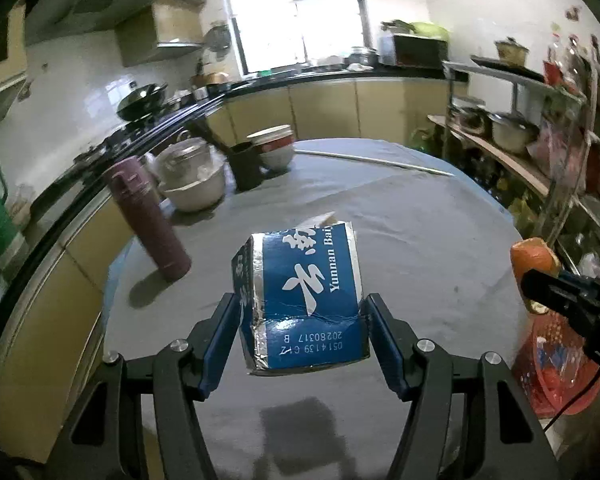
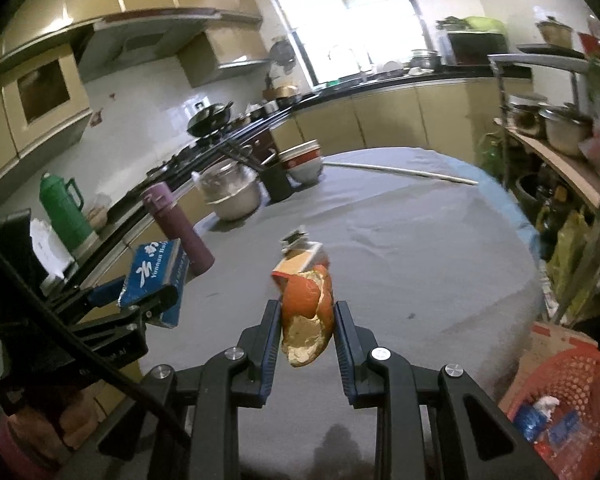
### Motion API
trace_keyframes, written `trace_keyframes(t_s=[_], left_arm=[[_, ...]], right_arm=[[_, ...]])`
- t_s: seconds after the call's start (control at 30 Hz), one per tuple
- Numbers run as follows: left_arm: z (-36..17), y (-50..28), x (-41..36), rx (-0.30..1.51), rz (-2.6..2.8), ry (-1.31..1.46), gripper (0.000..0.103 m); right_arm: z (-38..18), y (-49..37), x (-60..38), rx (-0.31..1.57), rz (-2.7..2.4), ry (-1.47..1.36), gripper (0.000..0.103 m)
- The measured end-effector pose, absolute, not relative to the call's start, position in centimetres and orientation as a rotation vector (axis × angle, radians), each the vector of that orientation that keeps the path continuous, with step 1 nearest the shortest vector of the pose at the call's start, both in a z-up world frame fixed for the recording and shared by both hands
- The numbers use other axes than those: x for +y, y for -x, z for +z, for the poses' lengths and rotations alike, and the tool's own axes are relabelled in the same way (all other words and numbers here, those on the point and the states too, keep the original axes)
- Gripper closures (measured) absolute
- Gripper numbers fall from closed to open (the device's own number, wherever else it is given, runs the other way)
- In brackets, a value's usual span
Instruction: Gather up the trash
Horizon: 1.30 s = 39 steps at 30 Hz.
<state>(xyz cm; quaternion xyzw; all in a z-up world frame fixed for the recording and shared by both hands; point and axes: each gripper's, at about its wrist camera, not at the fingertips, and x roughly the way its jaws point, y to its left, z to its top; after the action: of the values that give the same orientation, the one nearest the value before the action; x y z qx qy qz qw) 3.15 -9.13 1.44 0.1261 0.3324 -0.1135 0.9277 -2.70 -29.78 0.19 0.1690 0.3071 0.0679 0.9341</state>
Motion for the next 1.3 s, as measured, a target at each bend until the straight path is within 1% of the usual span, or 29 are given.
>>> trace_keyframes(t_s=[0.27, 0.67, 1.3], left_arm=[[1.5, -2.3, -12.9, 0.68, -0.279, -0.323, 0.037], [1.3, -1.7, -15.7, 0.674, -0.319, -0.381, 0.037], [1.5, 0.6, -16.8, 0.662, -0.382, -0.406, 0.037]], right_arm=[[-0.9, 4.0, -33.0, 0.622, 0.101, -0.396, 0.075], [-2.4, 5.5, -34.8, 0.639, 0.081, -0.433, 0.075], [-1.9, 7.9, -34.7, 0.626, 0.067, -0.438, 0.075]])
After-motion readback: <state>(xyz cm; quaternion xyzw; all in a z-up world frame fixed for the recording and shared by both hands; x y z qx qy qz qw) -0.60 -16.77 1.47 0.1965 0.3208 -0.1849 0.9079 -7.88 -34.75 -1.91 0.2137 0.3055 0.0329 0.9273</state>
